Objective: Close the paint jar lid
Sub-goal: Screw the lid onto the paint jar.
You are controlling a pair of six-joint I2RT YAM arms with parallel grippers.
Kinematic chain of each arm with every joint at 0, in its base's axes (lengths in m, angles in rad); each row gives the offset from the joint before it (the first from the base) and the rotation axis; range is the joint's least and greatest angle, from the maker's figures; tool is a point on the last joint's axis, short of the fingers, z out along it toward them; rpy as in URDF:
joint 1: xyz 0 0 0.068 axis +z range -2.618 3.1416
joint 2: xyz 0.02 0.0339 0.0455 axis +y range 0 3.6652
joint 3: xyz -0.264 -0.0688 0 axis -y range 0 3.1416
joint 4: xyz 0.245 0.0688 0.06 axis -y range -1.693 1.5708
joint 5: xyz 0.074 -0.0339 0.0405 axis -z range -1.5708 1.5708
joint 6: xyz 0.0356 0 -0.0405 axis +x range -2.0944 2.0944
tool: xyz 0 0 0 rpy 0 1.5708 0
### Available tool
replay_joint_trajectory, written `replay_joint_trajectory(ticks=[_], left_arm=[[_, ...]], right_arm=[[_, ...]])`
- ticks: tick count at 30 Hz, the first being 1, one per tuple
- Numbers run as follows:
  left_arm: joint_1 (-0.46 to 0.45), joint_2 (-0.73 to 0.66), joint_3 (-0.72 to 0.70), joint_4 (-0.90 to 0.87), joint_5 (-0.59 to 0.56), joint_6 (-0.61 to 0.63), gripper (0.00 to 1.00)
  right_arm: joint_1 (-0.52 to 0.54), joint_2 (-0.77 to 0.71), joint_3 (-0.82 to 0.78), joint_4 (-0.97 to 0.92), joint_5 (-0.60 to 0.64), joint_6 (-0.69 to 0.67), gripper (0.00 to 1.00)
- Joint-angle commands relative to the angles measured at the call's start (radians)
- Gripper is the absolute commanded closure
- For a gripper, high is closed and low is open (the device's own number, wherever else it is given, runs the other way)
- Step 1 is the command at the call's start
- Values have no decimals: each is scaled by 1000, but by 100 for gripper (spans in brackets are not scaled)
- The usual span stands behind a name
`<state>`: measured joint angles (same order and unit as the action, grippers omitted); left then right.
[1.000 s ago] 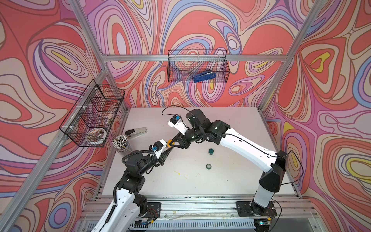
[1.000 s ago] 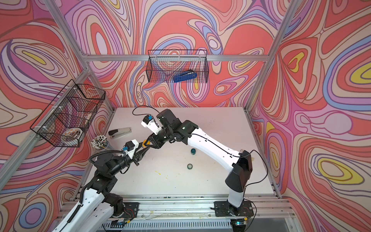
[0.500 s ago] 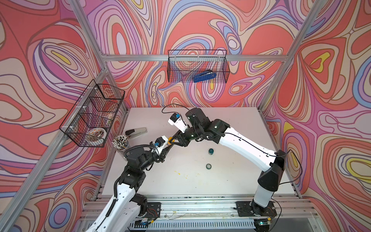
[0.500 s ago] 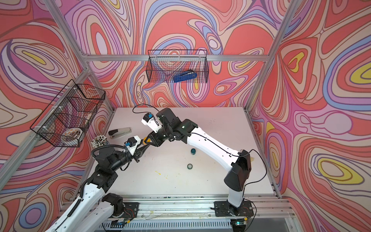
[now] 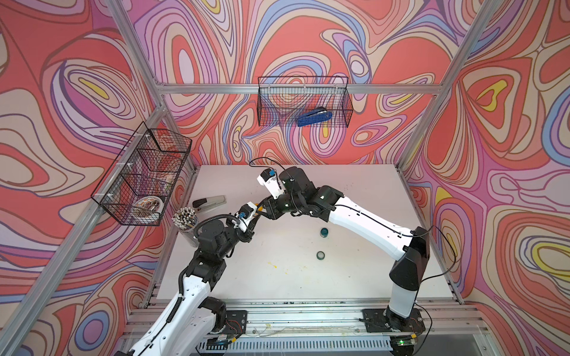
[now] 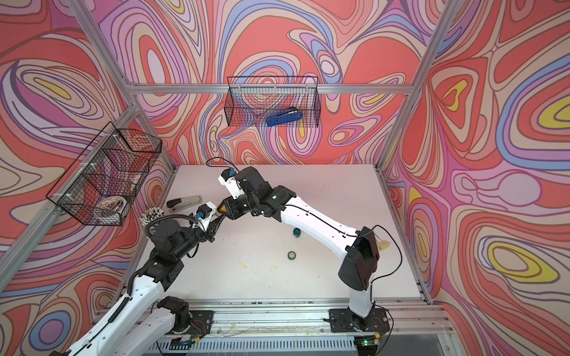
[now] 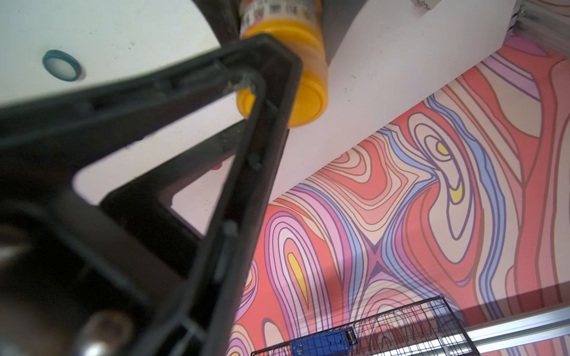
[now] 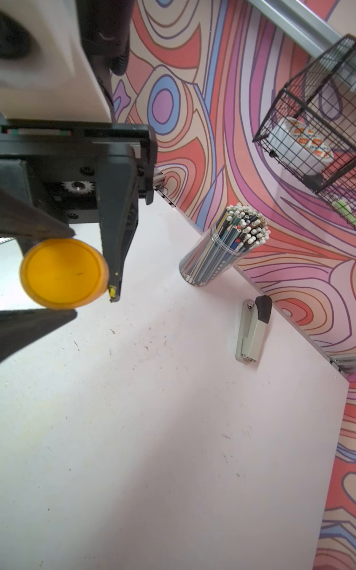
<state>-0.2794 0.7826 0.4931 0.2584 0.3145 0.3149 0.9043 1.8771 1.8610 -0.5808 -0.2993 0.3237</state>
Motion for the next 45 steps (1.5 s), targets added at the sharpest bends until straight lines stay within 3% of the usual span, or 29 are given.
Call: replay_joint_trajectory(ticks=[1,11,18,22,26,30,41,45], left_arm=[[-33,5,88,280,13,70,78],[-45,43,77,338,-81,133,78],[-45,27,46,369,-180,112,78],[-45,16,33,374,-192,77,78],[-46,-2,0,332,-162,38,78],[-46,-32,-7,239,-137,21,77],[-45,-83,7,31,-58,-40,76],[-33,-91,15,-61,100,-82,76]], right_arm=[[84,94,-26,-68,-32,83,75],[106,116,-37,-41,87,218,76],[107,44,-148,78,163,284,75],[107,21,-171,95,171,277,60],[107,-38,-231,147,190,264,35],[107,-100,-298,144,230,232,23],[17,-297,-436,91,156,48,21],[-22,-350,-433,109,123,-79,22]])
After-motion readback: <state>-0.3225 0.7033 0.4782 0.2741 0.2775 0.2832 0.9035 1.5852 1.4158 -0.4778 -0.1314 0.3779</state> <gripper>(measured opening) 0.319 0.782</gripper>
